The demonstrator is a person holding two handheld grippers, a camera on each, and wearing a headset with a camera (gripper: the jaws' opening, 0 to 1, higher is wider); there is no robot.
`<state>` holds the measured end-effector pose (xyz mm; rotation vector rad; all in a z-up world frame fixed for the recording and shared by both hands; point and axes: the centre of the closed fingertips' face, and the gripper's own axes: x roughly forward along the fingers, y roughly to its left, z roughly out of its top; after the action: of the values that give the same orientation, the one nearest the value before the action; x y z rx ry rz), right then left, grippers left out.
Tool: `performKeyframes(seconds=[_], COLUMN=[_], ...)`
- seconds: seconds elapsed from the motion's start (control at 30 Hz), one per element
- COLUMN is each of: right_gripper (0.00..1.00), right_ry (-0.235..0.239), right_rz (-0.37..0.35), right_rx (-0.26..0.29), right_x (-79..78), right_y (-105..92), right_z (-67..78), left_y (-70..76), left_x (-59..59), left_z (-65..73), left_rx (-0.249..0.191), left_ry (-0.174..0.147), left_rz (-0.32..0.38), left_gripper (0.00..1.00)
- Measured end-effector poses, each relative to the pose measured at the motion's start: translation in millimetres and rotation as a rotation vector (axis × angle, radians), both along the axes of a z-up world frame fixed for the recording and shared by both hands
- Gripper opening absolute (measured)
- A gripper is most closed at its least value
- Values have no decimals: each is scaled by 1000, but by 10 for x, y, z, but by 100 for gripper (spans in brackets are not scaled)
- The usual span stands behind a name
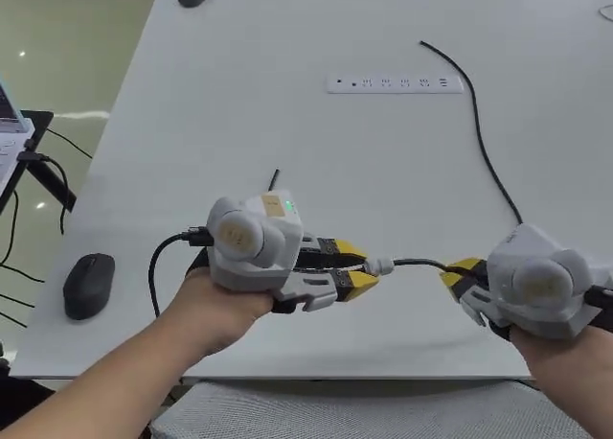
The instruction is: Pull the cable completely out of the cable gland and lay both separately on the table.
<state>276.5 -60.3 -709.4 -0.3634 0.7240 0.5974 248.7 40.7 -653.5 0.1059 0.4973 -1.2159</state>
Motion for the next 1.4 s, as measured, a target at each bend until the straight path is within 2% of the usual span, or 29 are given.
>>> performKeyframes(seconds=[0.1,0.17,0.23,0.37,0.4,0.47,0.57,0.67,0.73,0.83,0.93,1.0,1.1,1.13,1.17,1.2,1.23,1.3,1.4], right_gripper=[0,0,0,0,0,0,0,1,1,3,4,10,18,19,20,21,21,21,21], right_ry=[74,94,138,190,214,223,207,209,179,167,150,157,122,87,71,17,-6,-47,-73], right_rz=[-111,-145,-201,-265,-288,-312,-307,-290,-274,-253,-186,-184,-150,-98,-78,-1,45,141,217], right_rx=[77,90,121,167,194,205,188,180,162,144,114,132,130,115,111,84,53,-18,-55], right_x=[3,19,-1,-2,-8,16,49,45,61,38,-11,-32,-40,-43,-45,-51,-67,-93,-115], right_y=[-132,-212,-299,-373,-369,-400,-409,-373,-378,-370,-315,-279,-197,-105,-57,107,194,377,599], right_z=[-136,-218,-317,-420,-447,-483,-494,-488,-461,-445,-416,-394,-239,-96,-37,144,213,315,376], left_y=[2,0,4,9,12,19,13,9,21,39,64,77,97,104,116,122,131,141,154], left_x=[16,24,33,42,47,64,72,72,81,91,101,97,94,95,95,96,91,82,66], left_z=[10,13,10,34,31,19,15,7,-6,-20,-20,-12,4,11,18,21,23,13,-1], left_rx=[-6,-9,-1,3,5,11,16,19,22,25,18,10,8,6,4,4,2,3,9], left_ry=[0,1,-2,-12,-13,-15,-17,-16,-16,-12,-7,1,-2,-2,-3,-4,-2,0,-5], left_rz=[4,3,-1,-7,-7,-5,-7,-10,-10,-6,-1,1,2,3,4,5,6,4,0], left_gripper=[15,15,15,15,15,15,15,15,15,15,15,15,15,15,15,15,15,15,15])
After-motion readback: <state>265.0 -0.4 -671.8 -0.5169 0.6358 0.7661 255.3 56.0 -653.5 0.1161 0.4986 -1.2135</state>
